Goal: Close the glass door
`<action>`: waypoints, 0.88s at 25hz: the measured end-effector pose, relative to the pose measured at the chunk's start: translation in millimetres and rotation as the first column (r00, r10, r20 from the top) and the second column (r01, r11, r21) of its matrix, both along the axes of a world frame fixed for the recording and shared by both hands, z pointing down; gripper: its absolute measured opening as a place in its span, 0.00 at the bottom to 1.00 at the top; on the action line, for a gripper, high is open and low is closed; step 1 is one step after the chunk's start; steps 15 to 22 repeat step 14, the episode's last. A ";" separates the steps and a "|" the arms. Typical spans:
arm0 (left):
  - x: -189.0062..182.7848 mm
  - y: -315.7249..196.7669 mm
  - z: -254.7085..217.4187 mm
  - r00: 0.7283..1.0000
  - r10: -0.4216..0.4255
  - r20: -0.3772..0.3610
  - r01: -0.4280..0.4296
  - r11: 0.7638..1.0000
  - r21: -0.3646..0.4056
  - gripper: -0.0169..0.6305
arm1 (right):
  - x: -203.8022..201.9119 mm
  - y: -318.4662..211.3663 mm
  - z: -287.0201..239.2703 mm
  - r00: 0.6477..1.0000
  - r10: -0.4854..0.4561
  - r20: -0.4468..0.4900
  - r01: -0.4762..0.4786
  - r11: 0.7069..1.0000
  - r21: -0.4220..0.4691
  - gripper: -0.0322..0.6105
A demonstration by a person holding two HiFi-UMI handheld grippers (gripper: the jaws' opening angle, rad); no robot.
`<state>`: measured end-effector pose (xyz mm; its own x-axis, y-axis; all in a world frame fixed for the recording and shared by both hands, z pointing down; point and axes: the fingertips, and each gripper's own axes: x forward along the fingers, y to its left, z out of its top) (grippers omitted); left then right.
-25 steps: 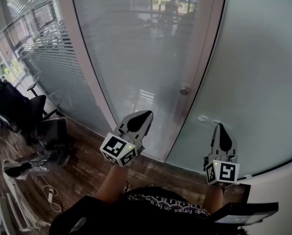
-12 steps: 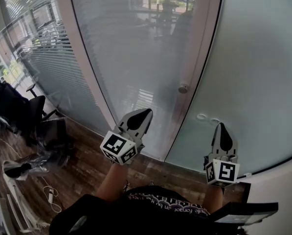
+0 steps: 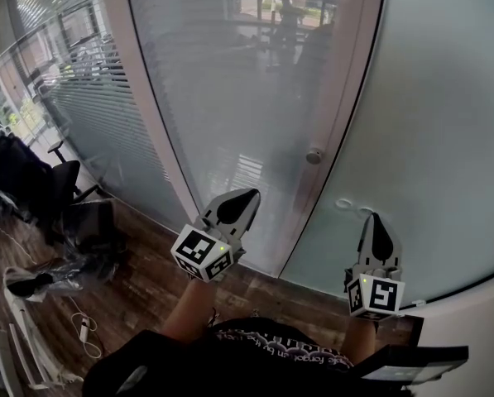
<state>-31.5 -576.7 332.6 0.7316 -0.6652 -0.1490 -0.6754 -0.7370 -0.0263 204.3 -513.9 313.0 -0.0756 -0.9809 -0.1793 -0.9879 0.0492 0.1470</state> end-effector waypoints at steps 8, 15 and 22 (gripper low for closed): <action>-0.3 -0.1 1.1 1.000 0.010 0.003 -0.010 1.000 0.003 0.03 | -6.1 -4.0 4.3 0.999 -0.033 0.011 0.033 0.999 -0.017 0.05; -1.1 0.5 1.5 1.000 0.017 0.006 -0.017 1.000 0.005 0.03 | -8.6 -6.6 6.0 0.999 -0.037 0.010 0.038 0.999 -0.026 0.05; -1.1 0.5 1.5 1.000 0.017 0.006 -0.017 1.000 0.005 0.03 | -8.6 -6.6 6.0 0.999 -0.037 0.010 0.038 0.999 -0.026 0.05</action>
